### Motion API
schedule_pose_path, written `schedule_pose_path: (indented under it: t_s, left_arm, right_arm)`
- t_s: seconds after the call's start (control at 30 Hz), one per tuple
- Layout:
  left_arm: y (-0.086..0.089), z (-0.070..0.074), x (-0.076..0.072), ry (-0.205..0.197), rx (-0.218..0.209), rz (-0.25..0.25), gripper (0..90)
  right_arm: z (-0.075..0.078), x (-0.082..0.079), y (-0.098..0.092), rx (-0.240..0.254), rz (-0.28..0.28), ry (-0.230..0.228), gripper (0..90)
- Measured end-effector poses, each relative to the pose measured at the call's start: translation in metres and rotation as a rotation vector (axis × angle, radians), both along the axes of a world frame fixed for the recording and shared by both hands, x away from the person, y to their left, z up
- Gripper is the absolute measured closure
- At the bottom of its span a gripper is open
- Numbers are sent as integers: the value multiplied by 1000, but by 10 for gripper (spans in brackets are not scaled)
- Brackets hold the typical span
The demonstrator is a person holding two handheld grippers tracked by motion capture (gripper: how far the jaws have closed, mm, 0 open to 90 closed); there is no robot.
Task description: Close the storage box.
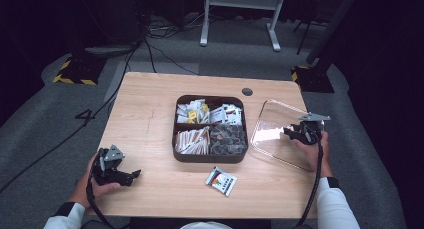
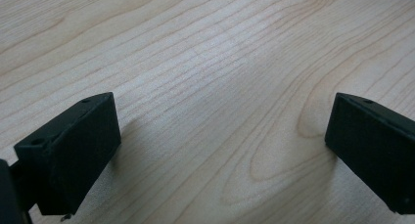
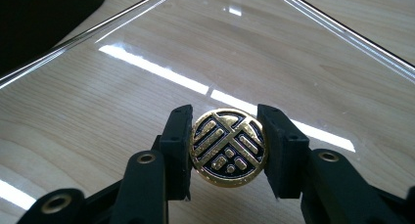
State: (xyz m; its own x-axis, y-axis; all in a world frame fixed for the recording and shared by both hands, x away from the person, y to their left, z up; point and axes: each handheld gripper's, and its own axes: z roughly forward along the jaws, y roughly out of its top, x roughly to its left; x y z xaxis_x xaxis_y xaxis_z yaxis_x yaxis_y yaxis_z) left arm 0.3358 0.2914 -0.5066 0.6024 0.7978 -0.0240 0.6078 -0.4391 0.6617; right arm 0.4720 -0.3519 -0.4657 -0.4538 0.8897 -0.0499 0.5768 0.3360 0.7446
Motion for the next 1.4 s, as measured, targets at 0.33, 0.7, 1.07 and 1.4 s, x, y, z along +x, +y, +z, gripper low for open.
schedule_pose_path:
  t_s: [0.33,0.7,1.07,1.4]
  left_arm:
    - [0,0,0,0,1,2,2]
    - [-1,0,0,-3,-1,9,2]
    - [-1,0,-1,-3,-1,9,2]
    - [-1,0,-1,-4,0,11,2]
  right_arm:
    - [24,-2,5,8,26,-42,595]
    - [54,-4,15,15,60,-71,595]
    - [76,-2,26,23,81,-94,595]
    - [86,1,44,20,114,-99,595]
